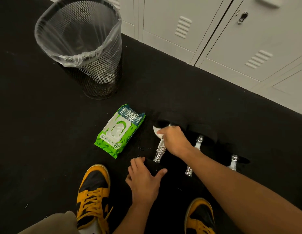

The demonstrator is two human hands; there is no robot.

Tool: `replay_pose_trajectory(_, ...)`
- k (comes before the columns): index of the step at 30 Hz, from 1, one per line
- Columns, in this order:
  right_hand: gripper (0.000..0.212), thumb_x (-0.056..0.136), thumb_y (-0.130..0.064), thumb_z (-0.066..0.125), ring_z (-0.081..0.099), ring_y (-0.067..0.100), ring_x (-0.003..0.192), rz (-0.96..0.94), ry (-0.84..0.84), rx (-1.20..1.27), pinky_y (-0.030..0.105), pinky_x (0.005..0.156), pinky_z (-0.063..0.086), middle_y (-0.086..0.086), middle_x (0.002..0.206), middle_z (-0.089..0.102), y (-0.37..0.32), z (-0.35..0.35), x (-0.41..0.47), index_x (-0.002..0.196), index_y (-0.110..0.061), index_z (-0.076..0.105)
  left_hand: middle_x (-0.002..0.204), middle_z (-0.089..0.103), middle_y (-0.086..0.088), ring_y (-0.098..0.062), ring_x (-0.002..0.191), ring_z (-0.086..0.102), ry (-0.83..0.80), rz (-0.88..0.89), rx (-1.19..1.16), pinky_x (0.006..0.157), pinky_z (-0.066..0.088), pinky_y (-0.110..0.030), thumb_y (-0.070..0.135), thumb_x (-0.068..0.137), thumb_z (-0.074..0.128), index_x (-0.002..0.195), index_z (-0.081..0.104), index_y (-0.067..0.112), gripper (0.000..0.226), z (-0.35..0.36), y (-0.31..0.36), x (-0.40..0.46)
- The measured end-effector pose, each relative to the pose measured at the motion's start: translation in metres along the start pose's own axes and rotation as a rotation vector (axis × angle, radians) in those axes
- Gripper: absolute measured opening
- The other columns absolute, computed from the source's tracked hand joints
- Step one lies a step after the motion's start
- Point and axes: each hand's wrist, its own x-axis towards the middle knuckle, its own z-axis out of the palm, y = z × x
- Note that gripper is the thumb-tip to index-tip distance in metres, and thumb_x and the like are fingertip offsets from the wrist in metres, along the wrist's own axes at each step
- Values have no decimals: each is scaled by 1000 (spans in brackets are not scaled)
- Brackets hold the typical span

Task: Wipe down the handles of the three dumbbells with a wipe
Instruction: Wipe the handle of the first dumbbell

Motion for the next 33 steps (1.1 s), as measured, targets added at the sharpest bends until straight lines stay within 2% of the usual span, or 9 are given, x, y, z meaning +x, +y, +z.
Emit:
replay_pose_trajectory(3, 38, 89, 3, 56, 53, 28, 109, -68, 34, -216, 35, 89, 51, 14, 119, 62, -4, -14, 11, 125, -8, 62, 126, 32, 12, -14, 125, 35, 12, 20, 19, 107, 33, -51, 66, 69, 71, 128, 35, 26, 80, 1, 0, 0)
replay_pose_trajectory(8, 31, 91, -3, 62, 40, 34, 126, -70, -131, -468, 40, 94, 48, 16, 124, 56, -12, -5, 8, 121, -2, 59, 126, 33, 11, -16, 125, 36, 27, 21, 29, 105, 34, -50, 66, 70, 71, 130, 36, 25, 80, 2, 0, 0)
replay_pose_trajectory(12, 28, 88, -13, 65, 48, 35, 119, -81, -174, -586, 45, 102, 41, 15, 120, 60, -13, 12, 7, 115, -7, 62, 127, 33, 11, -15, 125, 36, 28, 21, 26, 106, 33, -49, 65, 70, 72, 130, 36, 24, 80, 2, 0, -1)
replay_pose_trajectory(16, 29, 89, -13, 64, 51, 36, 119, -71, -193, -510, 44, 104, 41, 16, 116, 63, -16, 11, 9, 117, -5, 59, 127, 31, 11, -15, 125, 35, 16, 11, 28, 107, 32, -49, 64, 71, 72, 131, 34, 25, 82, 1, 2, -1)
replay_pose_trajectory(21, 31, 94, -9, 59, 44, 35, 124, -30, -215, -380, 40, 97, 47, 22, 122, 57, -27, 11, 0, 123, -2, 54, 126, 31, 11, -15, 125, 35, 18, 17, 39, 106, 32, -49, 65, 71, 71, 130, 34, 25, 80, 0, 2, -2)
replay_pose_trajectory(33, 33, 92, -5, 61, 46, 36, 120, -49, -296, -309, 41, 95, 45, 24, 122, 55, -36, 21, -18, 123, -2, 54, 127, 31, 9, -14, 124, 35, 11, 33, 57, 106, 32, -47, 65, 72, 70, 130, 33, 24, 80, -1, 2, -1)
